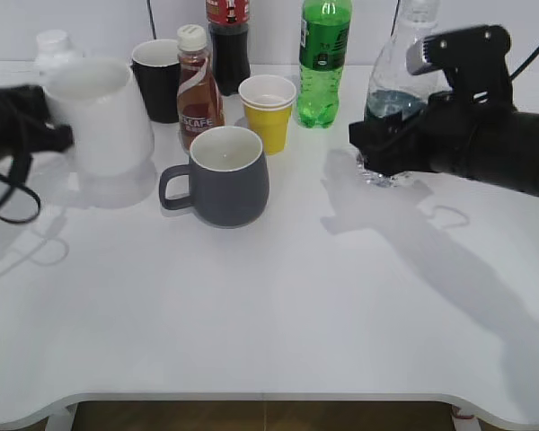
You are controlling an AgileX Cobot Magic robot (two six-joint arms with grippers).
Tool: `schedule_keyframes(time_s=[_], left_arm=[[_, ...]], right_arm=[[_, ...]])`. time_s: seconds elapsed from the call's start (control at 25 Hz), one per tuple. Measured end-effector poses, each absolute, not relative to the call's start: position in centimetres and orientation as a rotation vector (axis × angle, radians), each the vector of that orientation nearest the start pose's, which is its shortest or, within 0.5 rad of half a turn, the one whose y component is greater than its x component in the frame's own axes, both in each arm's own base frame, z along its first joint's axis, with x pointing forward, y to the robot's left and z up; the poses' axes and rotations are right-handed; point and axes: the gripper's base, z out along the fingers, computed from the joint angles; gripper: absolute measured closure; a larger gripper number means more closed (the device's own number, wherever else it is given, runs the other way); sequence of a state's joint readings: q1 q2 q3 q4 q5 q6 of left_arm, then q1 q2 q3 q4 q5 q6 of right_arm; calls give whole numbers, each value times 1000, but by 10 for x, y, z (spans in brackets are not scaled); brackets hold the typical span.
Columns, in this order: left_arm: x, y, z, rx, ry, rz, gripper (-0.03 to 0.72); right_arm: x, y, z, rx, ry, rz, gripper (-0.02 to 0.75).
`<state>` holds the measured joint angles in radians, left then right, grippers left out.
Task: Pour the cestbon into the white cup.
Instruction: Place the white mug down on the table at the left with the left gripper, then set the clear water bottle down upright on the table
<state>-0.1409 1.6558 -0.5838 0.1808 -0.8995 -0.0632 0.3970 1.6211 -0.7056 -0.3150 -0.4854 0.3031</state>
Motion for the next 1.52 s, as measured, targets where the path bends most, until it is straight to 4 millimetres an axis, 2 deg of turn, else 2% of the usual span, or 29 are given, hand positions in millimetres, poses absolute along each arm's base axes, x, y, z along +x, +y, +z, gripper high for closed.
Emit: schedule_keyframes(time_s=[0.28,0.52,0.84,0.92,1.12,1.28,1.44,1.52], left_arm=[[317,-47,150,205,1672,-188,655],[320,-44,127,193,1704,-190,655],[306,-43,117,199,1736,-202,638],[302,-43,116,191,1733,-210,606],[290,-42,111,183,1758,-218,465],[278,-41,110,178,1773,-221,427],[262,-39,108,177,1817,-221,420],[259,-38,110,175,1817,-217,419]], right_arm=[[294,137,196,-445,1907,426,276],[294,137,197,-443,1906,427,276],[294,137,197,-440,1906,428,276],[294,137,197,-440,1906,428,276],[294,137,197,-440,1906,428,276],[294,137,196,-439,1907,430,276],[291,137,186,-421,1877,468,276],[287,136,173,-403,1887,483,276]])
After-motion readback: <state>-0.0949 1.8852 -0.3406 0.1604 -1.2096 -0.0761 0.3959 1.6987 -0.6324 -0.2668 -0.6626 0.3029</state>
